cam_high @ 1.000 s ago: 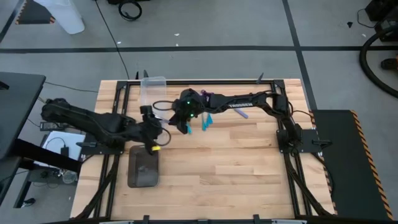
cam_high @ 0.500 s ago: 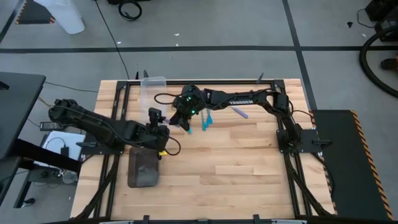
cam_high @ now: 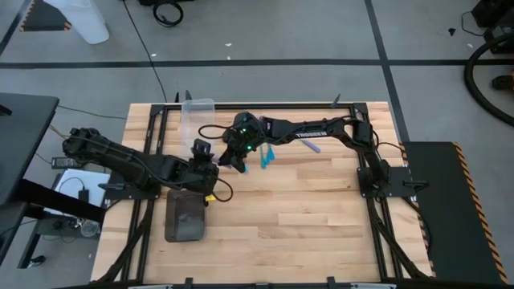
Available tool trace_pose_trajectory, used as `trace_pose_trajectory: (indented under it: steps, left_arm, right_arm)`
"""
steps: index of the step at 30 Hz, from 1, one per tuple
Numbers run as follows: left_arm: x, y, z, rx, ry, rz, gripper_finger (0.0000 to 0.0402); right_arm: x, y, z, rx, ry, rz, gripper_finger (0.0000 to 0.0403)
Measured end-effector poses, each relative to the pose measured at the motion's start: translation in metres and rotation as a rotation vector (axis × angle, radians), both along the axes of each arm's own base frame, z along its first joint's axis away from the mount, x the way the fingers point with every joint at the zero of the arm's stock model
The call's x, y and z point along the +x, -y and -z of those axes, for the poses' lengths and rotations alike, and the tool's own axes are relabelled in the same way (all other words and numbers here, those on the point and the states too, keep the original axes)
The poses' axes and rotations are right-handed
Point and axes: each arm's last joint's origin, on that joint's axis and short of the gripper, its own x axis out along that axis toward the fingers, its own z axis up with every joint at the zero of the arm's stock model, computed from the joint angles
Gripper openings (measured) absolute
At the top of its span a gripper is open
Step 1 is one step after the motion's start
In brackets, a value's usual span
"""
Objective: Sort silverware by color (type)
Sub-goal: Put the blue spoon into the bottom transparent bin
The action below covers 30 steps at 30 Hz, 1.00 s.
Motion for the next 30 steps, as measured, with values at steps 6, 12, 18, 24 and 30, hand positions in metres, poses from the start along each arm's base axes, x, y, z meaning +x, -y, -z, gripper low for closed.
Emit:
trace_pose_trajectory:
  steps: [6,12,18,24,30]
  left_arm:
    - [-0.001,0.001,0.002,-0.057,-0.002,-0.002,0.004]
    - [-0.002,0.0,0.001,-0.095,0.056,-0.067,0.004]
    - [-0.007,-0.001,0.003,-0.161,0.084,-0.155,0.004]
    - [-0.014,0.0,0.006,-0.287,0.204,-0.328,0.004]
    - [-0.029,-0.002,0.02,-0.4,0.359,-0.507,0.004]
  right_arm:
    - [-0.001,0.006,0.0,-0.005,0.001,0.008,0.0085]
    - [-0.007,0.021,-0.003,0.028,0.006,-0.019,0.0132]
    - [-0.021,0.035,-0.015,0.014,-0.02,-0.013,0.0188]
    - [-0.036,0.039,-0.027,-0.069,-0.083,0.019,0.0217]
    - [-0.04,0.035,-0.02,-0.136,-0.139,0.04,0.0216]
